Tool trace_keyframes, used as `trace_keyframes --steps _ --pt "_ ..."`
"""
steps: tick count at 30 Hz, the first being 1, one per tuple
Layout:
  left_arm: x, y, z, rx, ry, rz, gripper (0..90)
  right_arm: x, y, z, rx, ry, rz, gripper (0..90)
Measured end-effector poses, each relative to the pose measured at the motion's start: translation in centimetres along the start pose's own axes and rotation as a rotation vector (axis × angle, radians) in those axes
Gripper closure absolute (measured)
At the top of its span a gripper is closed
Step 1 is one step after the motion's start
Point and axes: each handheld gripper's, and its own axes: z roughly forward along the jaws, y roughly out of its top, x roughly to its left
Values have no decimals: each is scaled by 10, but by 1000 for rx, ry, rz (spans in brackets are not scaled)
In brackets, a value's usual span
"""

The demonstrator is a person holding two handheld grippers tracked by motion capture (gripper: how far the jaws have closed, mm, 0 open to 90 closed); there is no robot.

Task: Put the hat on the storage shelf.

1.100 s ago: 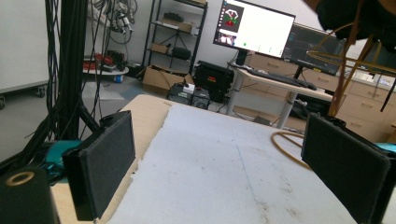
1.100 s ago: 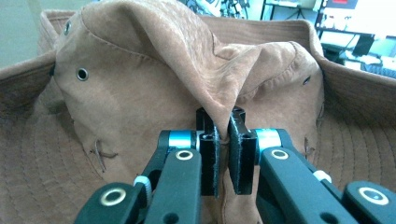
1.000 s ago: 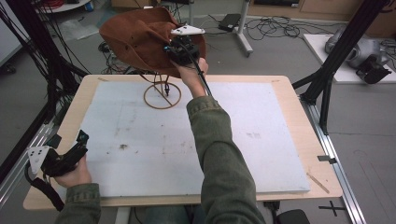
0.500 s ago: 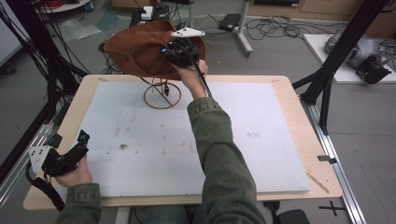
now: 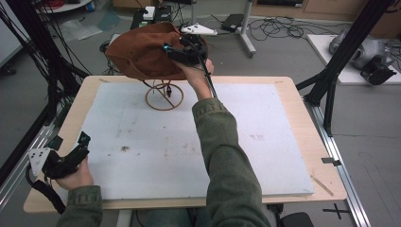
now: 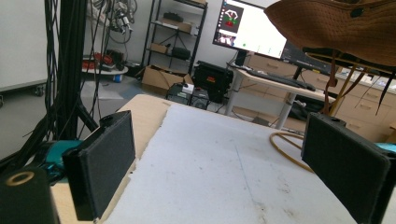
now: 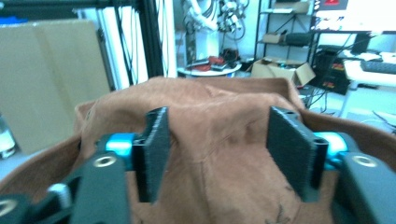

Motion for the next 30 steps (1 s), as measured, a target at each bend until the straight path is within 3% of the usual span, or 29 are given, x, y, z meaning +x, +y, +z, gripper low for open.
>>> trace_keyframes --steps 2,5,8,10,12,17,21,25,30 --pt "0 0 0 0 -3 5 101 -1 2 -3 -19 -20 9 294" --pt "-1 0 0 -1 -4 7 101 -5 4 -7 -33 -41 16 131" --pt "-1 1 0 -6 -2 2 101 -9 5 -12 -43 -57 28 100" --pt "-2 1 -1 -5 -3 7 101 -10 4 -17 -87 -77 22 20" --pt "-2 1 -1 -4 -4 11 101 -11 1 -24 -140 -138 2 19" --pt "-3 0 0 -4 -6 17 101 -19 -4 -40 -168 -164 29 10" --pt "-4 0 1 -6 -5 22 101 -24 -8 -59 -207 -182 11 10" --pt "-5 1 0 -1 -7 28 101 -25 -10 -80 -257 -247 -32 10" --pt "-7 3 -1 -13 -5 35 101 -24 -13 -109 -298 -223 -33 10"
